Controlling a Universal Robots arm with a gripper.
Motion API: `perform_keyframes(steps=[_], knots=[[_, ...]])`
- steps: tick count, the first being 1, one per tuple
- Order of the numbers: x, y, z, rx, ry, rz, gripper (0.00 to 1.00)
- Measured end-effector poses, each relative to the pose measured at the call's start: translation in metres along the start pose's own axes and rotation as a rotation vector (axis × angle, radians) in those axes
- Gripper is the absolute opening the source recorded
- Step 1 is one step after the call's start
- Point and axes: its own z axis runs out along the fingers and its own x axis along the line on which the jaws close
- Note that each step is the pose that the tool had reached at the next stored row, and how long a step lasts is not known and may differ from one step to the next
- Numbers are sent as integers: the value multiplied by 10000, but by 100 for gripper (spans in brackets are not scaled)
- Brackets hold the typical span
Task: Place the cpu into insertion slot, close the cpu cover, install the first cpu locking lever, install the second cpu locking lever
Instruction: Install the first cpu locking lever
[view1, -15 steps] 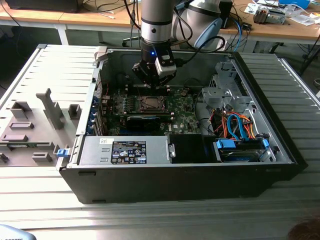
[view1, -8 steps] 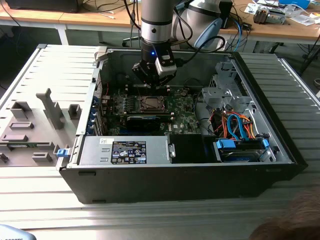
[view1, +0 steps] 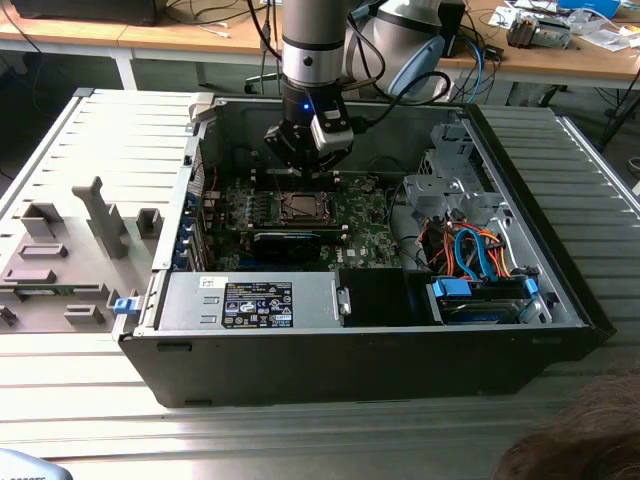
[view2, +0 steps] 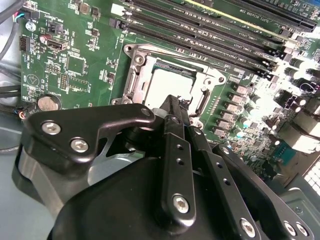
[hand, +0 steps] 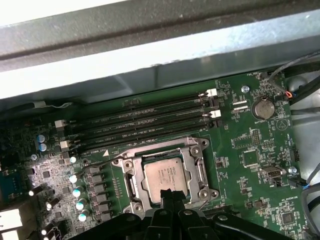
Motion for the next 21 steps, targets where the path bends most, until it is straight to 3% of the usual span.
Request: perform_keyframes(steps=[21], knots=[[0,0,1,-4,-10,-181,11]])
